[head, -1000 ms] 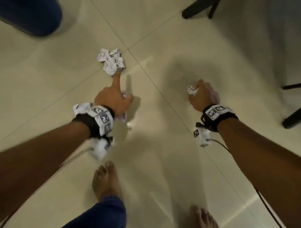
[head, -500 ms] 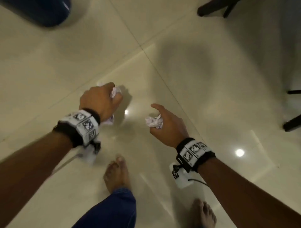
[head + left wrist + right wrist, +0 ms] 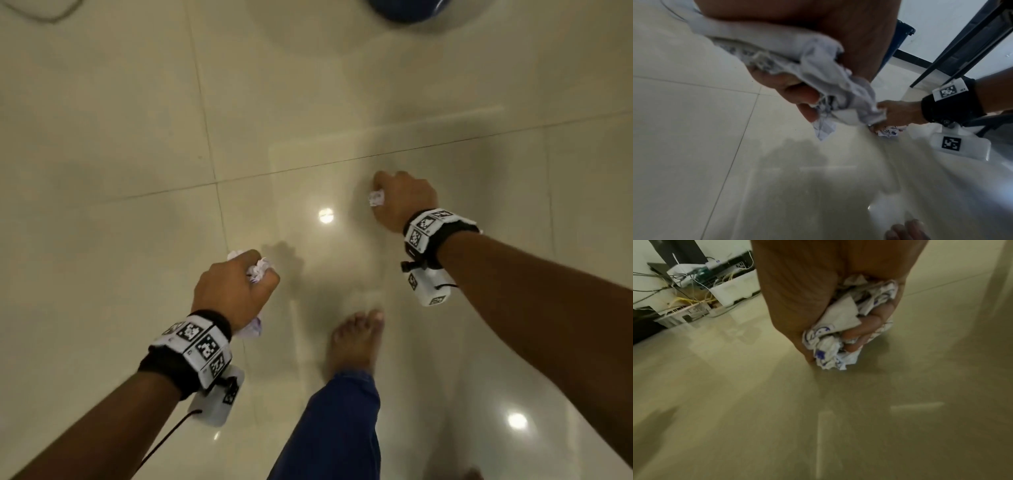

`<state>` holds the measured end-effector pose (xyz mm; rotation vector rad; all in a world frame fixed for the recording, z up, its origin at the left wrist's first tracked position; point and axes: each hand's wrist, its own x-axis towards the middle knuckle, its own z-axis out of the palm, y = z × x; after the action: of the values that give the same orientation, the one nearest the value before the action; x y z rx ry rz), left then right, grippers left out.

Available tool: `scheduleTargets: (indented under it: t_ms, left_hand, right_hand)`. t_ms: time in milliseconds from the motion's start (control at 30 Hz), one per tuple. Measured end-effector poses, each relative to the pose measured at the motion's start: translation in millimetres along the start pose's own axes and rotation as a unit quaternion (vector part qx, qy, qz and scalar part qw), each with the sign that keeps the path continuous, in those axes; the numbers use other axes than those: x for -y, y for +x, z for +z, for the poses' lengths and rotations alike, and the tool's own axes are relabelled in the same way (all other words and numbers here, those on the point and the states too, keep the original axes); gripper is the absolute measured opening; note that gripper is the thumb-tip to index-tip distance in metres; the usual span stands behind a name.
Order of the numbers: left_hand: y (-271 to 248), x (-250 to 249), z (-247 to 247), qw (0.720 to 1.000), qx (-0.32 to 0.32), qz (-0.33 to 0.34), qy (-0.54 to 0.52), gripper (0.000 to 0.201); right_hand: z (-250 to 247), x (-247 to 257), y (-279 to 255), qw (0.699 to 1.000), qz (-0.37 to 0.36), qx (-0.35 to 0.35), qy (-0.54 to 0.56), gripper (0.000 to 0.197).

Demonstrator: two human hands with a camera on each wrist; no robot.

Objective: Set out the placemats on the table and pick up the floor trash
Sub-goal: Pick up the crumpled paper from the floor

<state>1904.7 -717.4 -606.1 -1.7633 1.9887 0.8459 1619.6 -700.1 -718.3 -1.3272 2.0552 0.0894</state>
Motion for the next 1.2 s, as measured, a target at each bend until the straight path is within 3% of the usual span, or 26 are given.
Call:
scheduleTargets:
  t_ms: [133, 267, 367, 467, 600, 767, 1000, 1200]
  left_hand:
    - [-21, -32, -13, 0.998, 0.004, -0.014, -0.058, 0.027]
    - [-40, -88, -54, 0.995, 0.024, 0.004, -0.099, 0.022]
    - [-44, -130, -104, 0.992, 0.036, 0.049, -0.109, 0.022]
    - [-39, -168, -165, 0.991, 0.035, 0.09, -0.089, 0.023]
    - [-17, -207, -246, 0.991, 0.003, 0.117, -0.073, 0.023]
    - [14, -247, -318, 0.993, -0.026, 0.089, -0.078, 0.024]
    - [62, -287, -328, 0.988, -0.003, -0.012, -0.152, 0.03]
    - [77, -328, -311, 0.986, 0.046, -0.013, -0.16, 0.034]
  right_hand:
    - [-29, -20, -45, 0.997, 0.037, 0.059, 0.014, 0.017]
    - [-98, -22, -112, 0.991, 0.07, 0.109, 0.039, 0.025]
    - [-162, -18, -143, 0.99, 0.096, 0.069, 0.083, 0.024]
    - [-226, -9, -147, 0.968, 0.139, -0.009, 0.208, 0.021]
    - [-302, 13, -119, 0.928, 0.129, -0.104, 0.334, 0.027]
    - [-394, 46, -46, 0.927, 0.052, -0.161, 0.334, 0.028]
    - [-447, 71, 90, 0.948, 0.023, -0.015, 0.318, 0.051]
    - [-440, 26, 109, 0.932, 0.097, 0.007, 0.35, 0.036]
